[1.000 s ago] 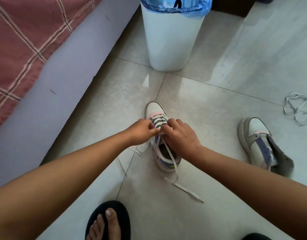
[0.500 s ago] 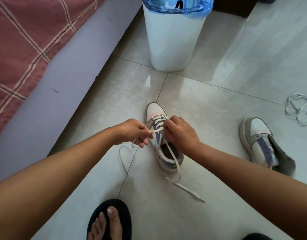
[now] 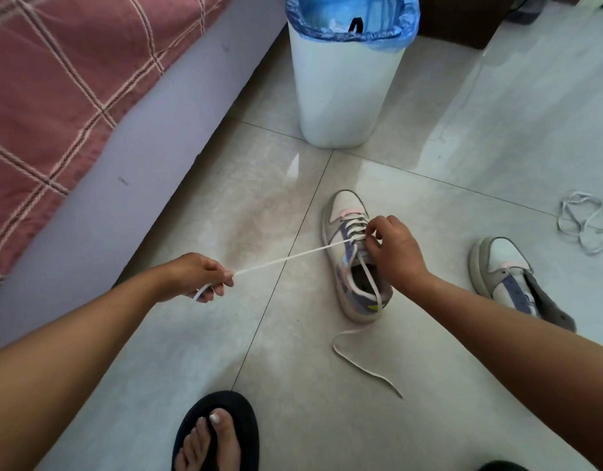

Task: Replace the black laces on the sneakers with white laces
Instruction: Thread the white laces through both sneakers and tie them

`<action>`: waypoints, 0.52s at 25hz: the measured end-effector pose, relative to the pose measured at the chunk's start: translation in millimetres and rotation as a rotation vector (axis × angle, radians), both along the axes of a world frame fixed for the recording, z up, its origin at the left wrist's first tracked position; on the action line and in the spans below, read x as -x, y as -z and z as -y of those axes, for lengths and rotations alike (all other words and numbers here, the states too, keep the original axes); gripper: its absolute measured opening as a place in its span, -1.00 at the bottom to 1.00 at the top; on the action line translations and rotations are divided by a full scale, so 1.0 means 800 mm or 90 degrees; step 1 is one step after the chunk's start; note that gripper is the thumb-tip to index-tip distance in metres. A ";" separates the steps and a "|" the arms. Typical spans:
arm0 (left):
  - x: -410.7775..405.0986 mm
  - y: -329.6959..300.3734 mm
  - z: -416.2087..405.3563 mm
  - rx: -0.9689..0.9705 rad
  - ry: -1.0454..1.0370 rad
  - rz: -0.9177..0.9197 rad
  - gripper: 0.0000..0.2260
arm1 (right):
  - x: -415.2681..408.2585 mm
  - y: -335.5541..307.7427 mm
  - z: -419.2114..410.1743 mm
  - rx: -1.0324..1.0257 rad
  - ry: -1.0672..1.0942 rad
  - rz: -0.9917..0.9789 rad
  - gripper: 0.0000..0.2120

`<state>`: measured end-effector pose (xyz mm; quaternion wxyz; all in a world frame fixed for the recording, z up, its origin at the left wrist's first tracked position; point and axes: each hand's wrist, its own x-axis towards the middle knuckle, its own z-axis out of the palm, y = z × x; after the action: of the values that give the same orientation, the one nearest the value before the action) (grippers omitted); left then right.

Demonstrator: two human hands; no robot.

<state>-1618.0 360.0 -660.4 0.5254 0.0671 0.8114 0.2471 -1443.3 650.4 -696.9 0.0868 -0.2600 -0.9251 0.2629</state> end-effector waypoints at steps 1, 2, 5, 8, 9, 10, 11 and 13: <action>0.006 0.005 0.010 0.022 0.009 -0.009 -0.81 | -0.003 0.000 -0.005 -0.012 0.000 0.002 -0.91; 0.013 0.010 0.021 0.054 0.025 -0.022 -0.81 | -0.005 0.000 -0.008 -0.028 -0.007 0.003 -0.91; 0.028 0.023 0.054 0.171 0.067 -0.063 -0.82 | -0.010 0.001 -0.014 -0.060 -0.019 -0.010 -0.92; 0.023 0.022 0.053 0.221 0.062 -0.099 -0.89 | -0.010 0.002 -0.015 -0.057 -0.031 -0.020 -0.92; 0.016 0.019 0.040 0.193 0.051 -0.106 -0.90 | -0.010 0.002 -0.015 -0.050 -0.041 -0.025 -0.92; 0.009 0.014 0.022 0.145 0.037 -0.098 -0.89 | -0.011 0.002 -0.016 -0.043 -0.055 -0.032 -0.91; 0.000 0.007 0.001 0.080 0.015 -0.071 -0.88 | -0.014 0.002 -0.016 -0.040 -0.073 -0.044 -0.90; -0.022 -0.005 -0.049 -0.068 -0.067 0.032 -0.87 | -0.022 0.003 -0.016 -0.055 -0.119 -0.071 -0.90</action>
<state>-1600.7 399.5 -656.5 0.5277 0.0461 0.7859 0.3191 -1425.7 662.8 -699.5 0.1242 -0.1539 -0.9494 0.2440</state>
